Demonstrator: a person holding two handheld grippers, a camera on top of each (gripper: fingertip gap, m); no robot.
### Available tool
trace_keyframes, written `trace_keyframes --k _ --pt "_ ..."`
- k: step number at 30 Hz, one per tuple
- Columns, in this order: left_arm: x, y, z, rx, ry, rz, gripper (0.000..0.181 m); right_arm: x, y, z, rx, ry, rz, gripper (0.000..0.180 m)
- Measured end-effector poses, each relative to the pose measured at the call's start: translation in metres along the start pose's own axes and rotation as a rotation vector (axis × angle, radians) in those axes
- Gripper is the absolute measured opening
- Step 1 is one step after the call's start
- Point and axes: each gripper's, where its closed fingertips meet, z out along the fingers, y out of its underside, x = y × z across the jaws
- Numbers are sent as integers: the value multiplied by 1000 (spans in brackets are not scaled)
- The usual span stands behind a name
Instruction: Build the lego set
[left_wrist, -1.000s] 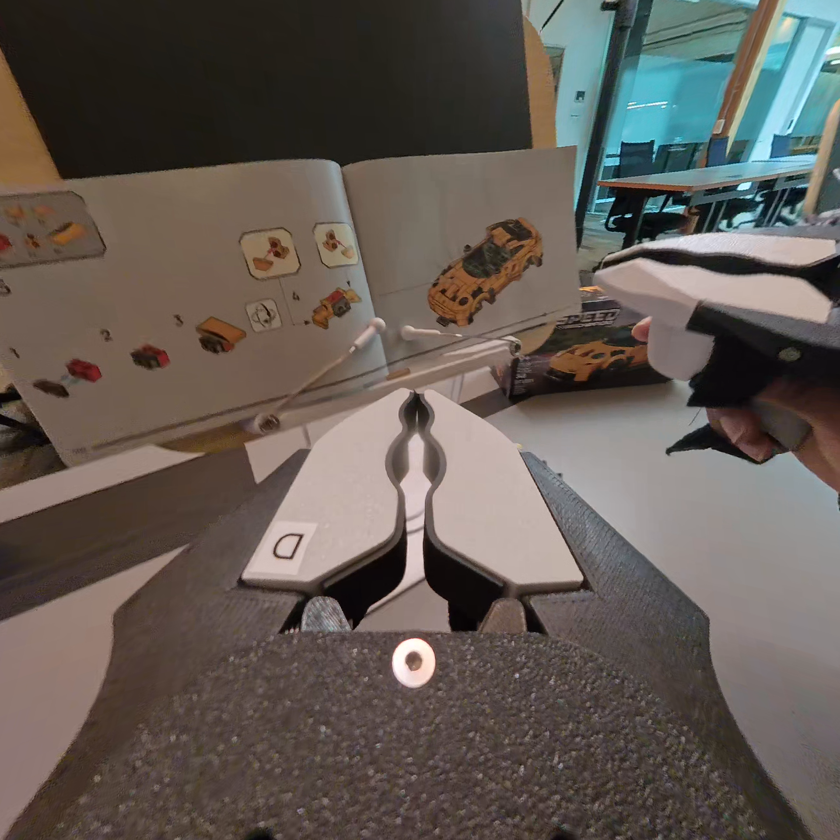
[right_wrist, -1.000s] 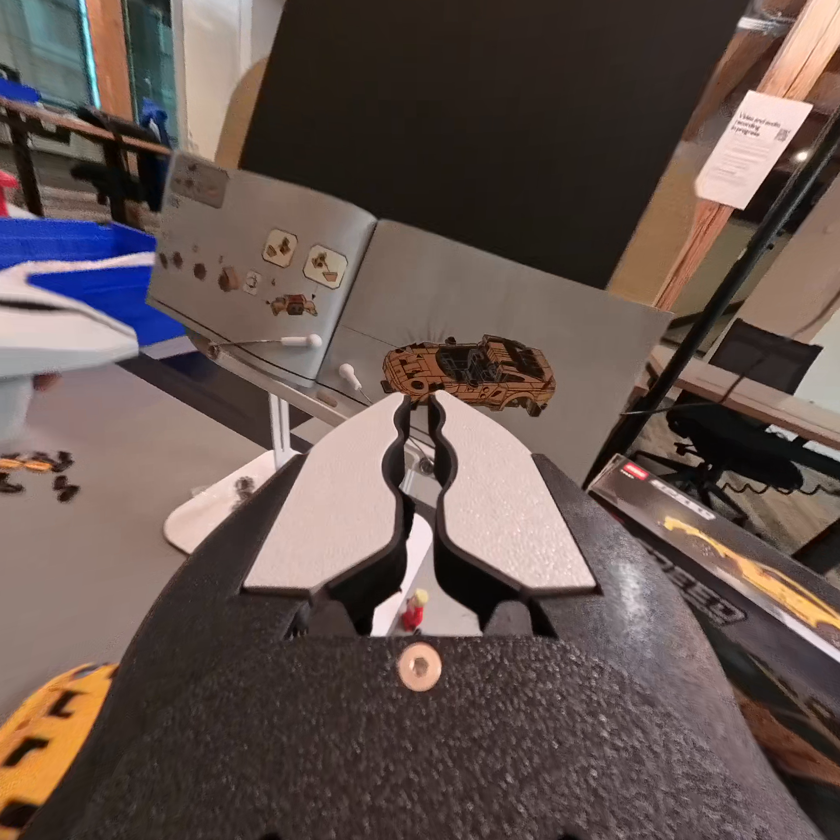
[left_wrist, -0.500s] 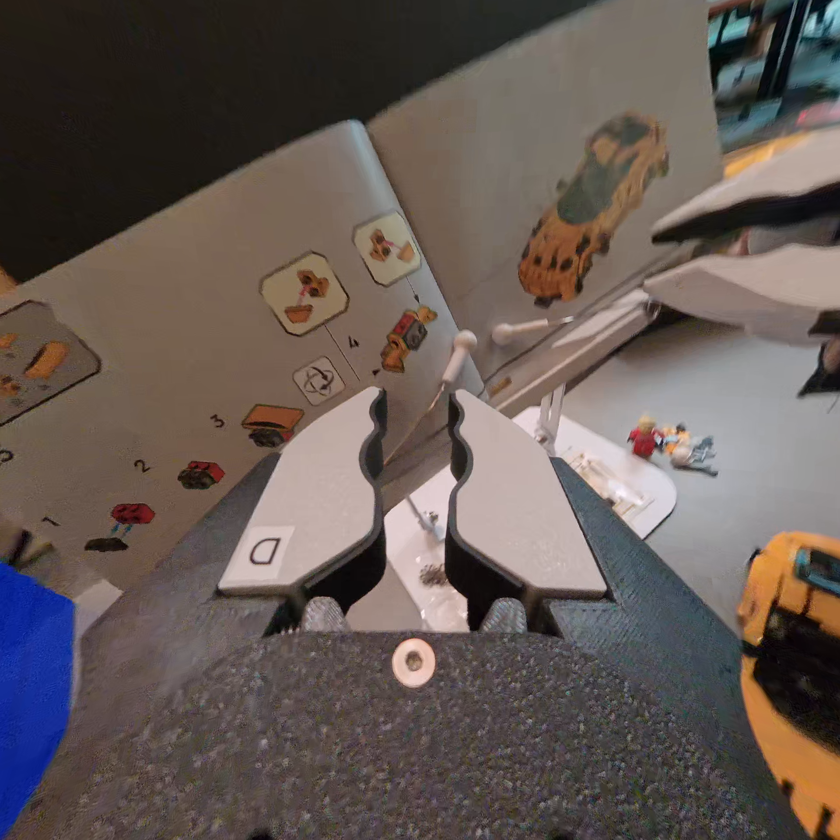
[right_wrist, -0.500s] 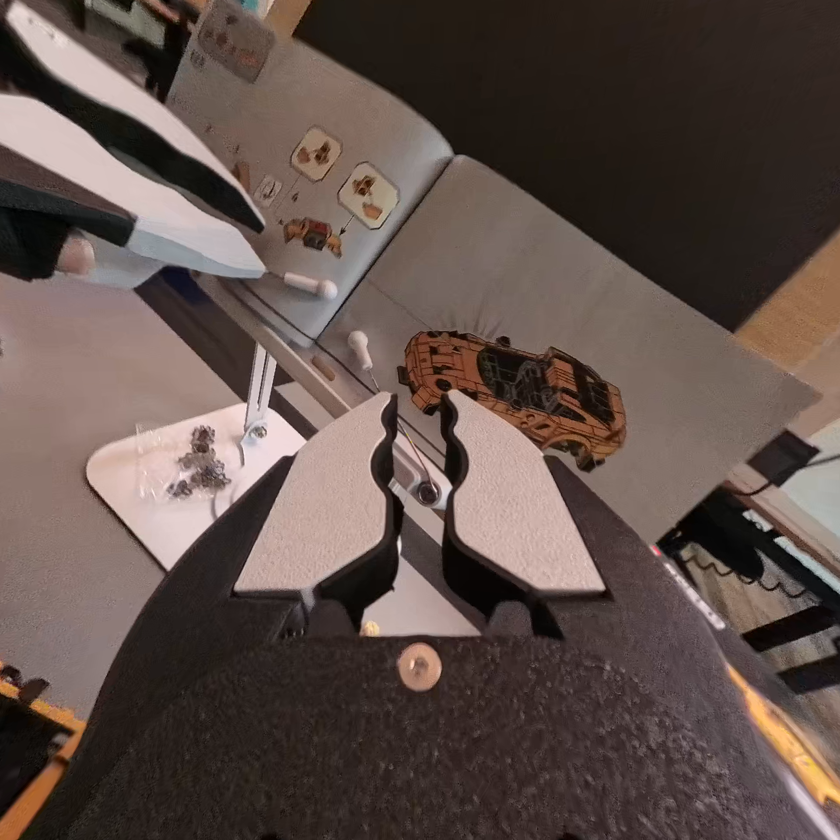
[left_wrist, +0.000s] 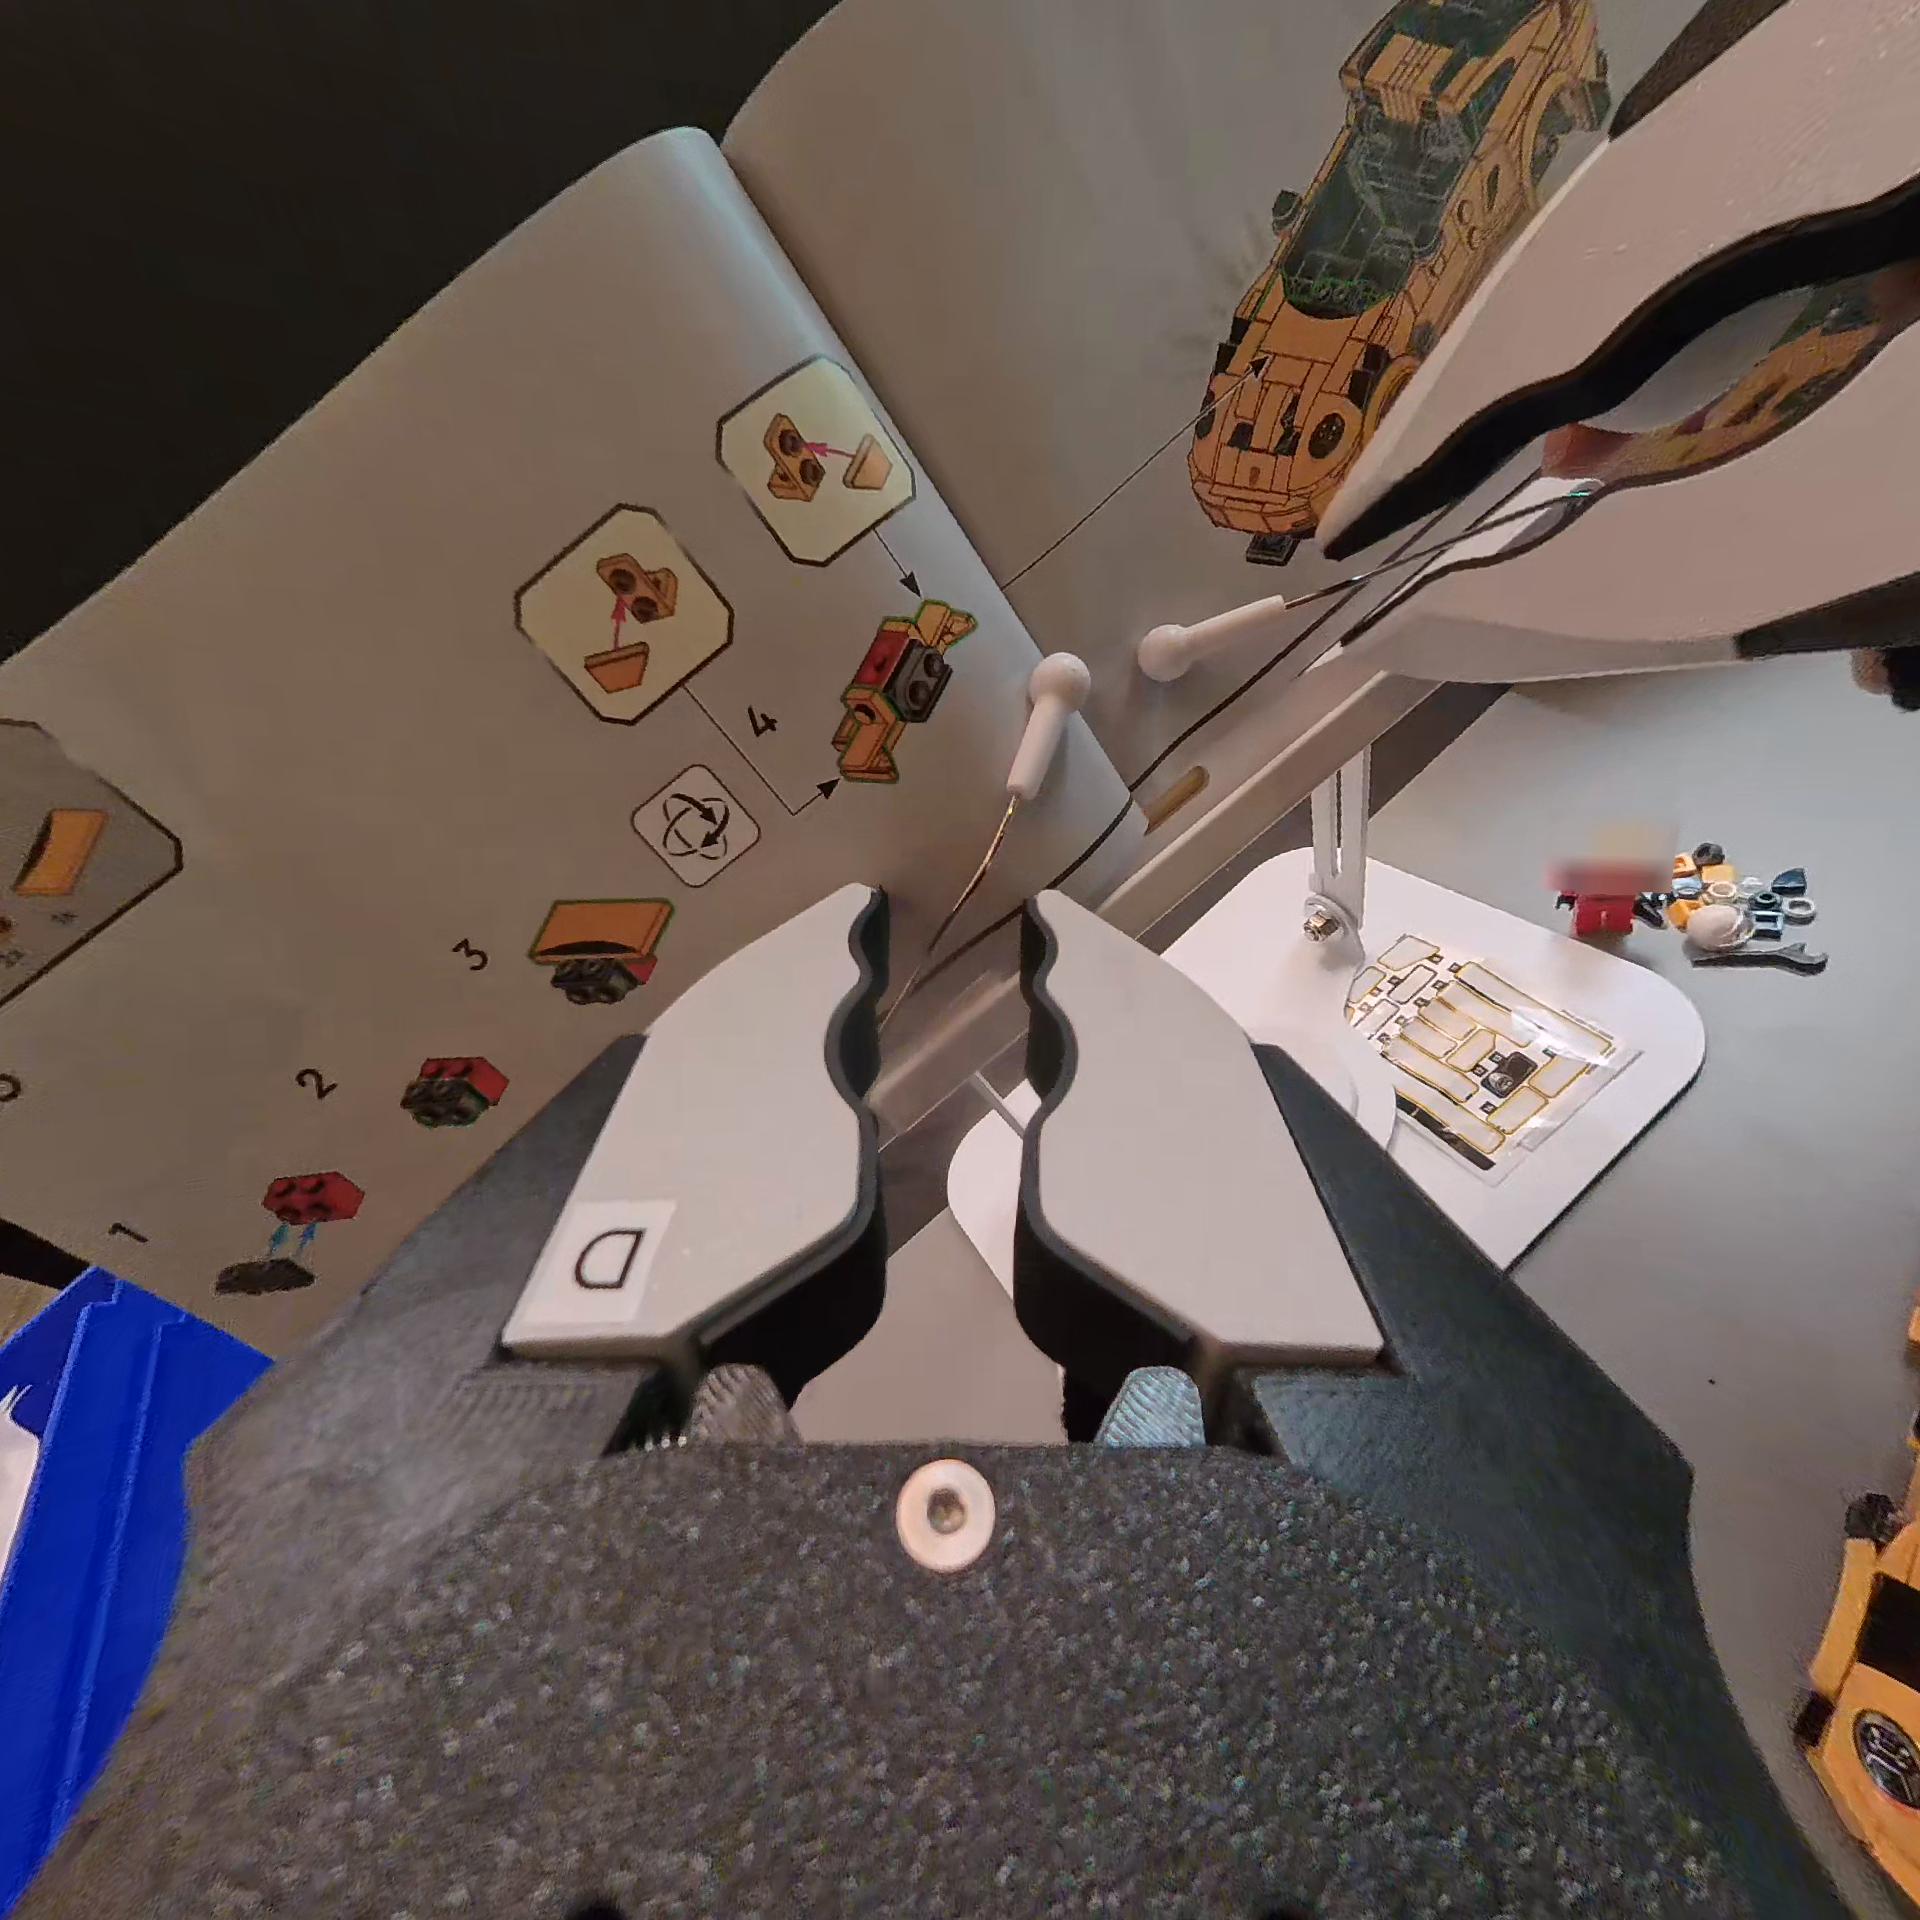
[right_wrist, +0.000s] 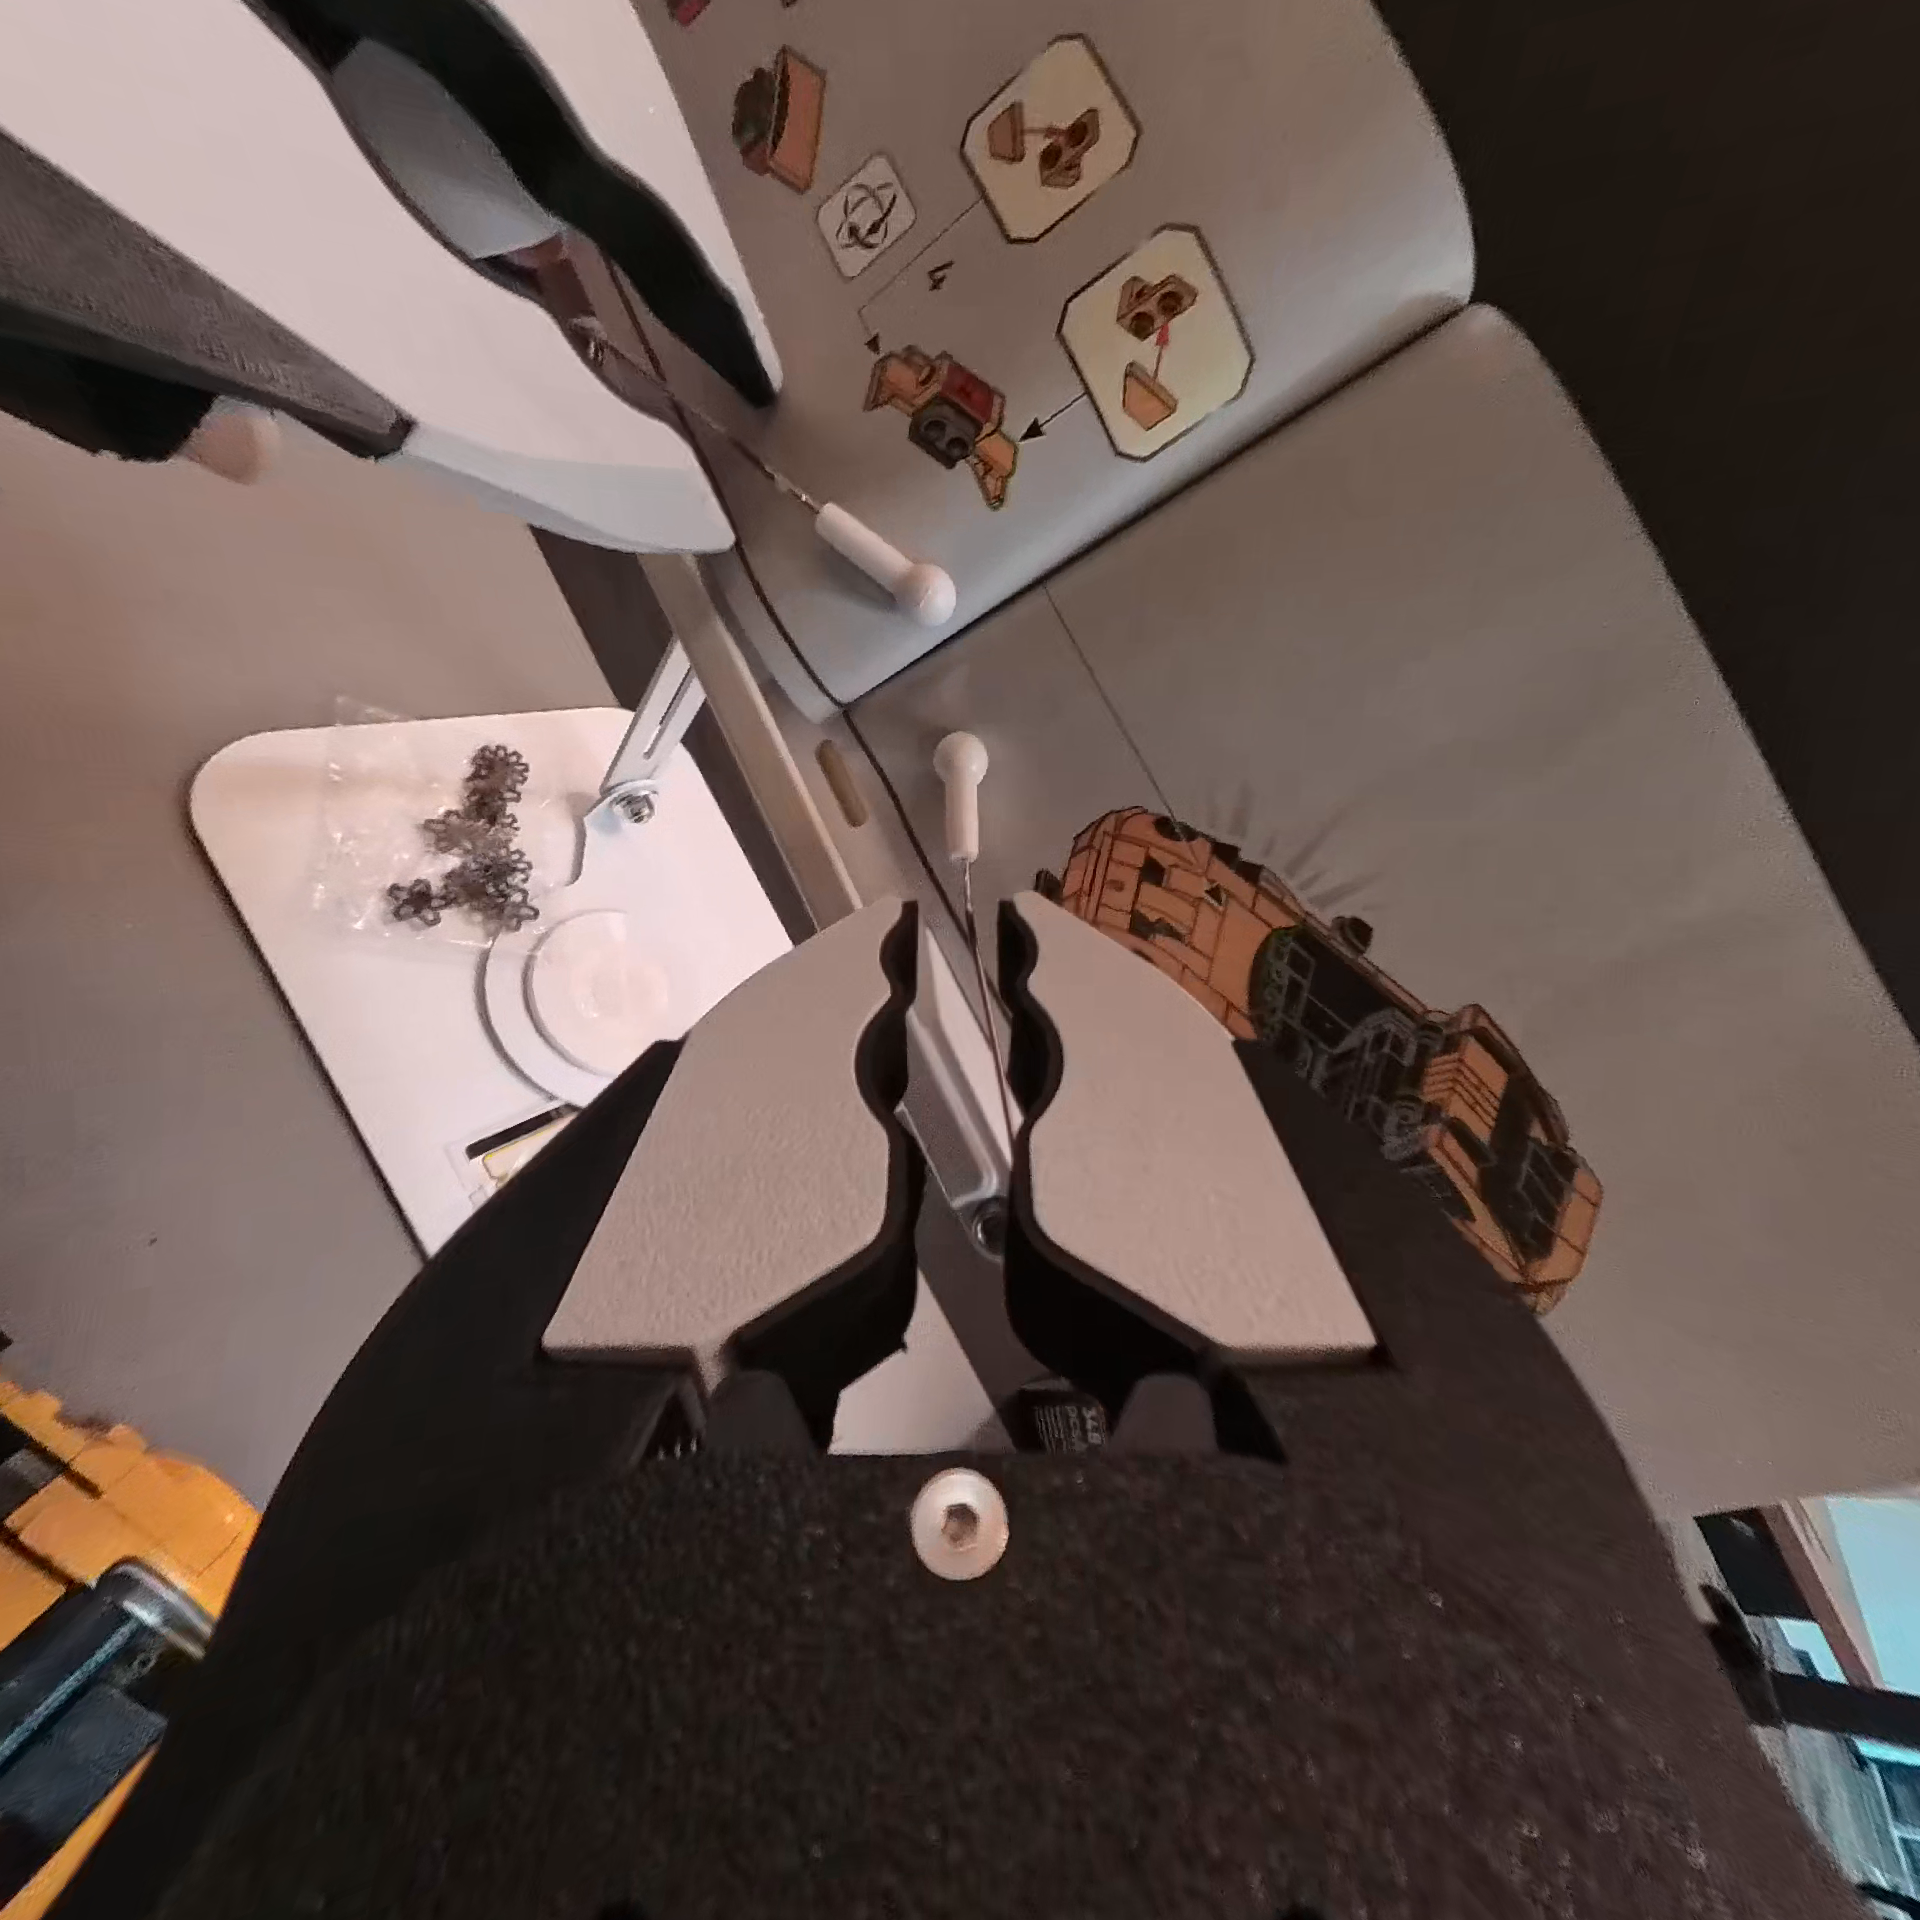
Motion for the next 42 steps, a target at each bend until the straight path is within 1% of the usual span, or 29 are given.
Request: trace_keyframes --k 3,4,6,8,11,13,14,15,17,18,19,20,22,24,25,27,29,31,33,35,38,40,42 --pt "-1 0 1 4 -10 -3 21 7 11 4 -65 23 -28 13" --pt "-1 0 1 6 -17 0 19 8 13 6 -78 22 -43 9" --pt "-2 2 2 -3 -29 5 14 9 13 7 -62 10 -29 1" --pt "-5 4 3 -9 -59 -3 8 20 11 1 -9 63 34 0" --pt "-4 5 4 -8 -78 -32 7 44 20 -13 90 135 249 3" --pt "-4 5 5 -15 -91 -28 7 55 39 -26 145 170 424 7" --pt "-4 5 5 -18 -93 -27 7 59 50 -33 173 186 517 13" --pt "-4 5 5 -17 -92 -31 7 59 62 -39 200 184 608 17" --pt "-4 5 5 -13 -85 -44 7 49 82 -52 264 159 821 15" --pt "-4 5 5 -16 -83 -51 7 46 97 -59 275 186 925 0" --pt "-4 5 4 -18 -79 -54 7 38 113 -64 265 187 1007 0" --pt "-3 4 4 -16 -74 -58 8 28 125 -68 260 147 1091 0" --pt "-2 1 3 -1 -66 -67 10 19 143 -79 248 111 1195 8" --pt "-1 -1 2 0 -63 -61 12 36 148 -97 261 172 1146 11" --pt "0 -2 2 4 -63 -57 12 49 140 -105 279 206 1073 12" --pt "3 -4 3 8 -57 -52 13 66 108 -114 306 237 864 12" --pt "5 -4 4 8 -64 -46 13 71 74 -106 288 248 640 11" --pt "6 -4 4 8 -75 -38 14 70 58 -82 202 237 514 11" --pt "7 -6 1 9 -75 -36 15 66 63 -55 83 198 503 11" --pt "7 -9 -2 18 -73 -39 14 62 77 -42 -4 190 529 10" --pt "3 -12 -6 36 -79 -59 13 55 95 -43 -54 245 524 1" --pt "3 -14 -6 46 -63 -105 13 42 111 -42 -105 230 541 2" --pt "3 -14 -6 49 -55 -136 12 32 121 -43 -109 208 580 9"
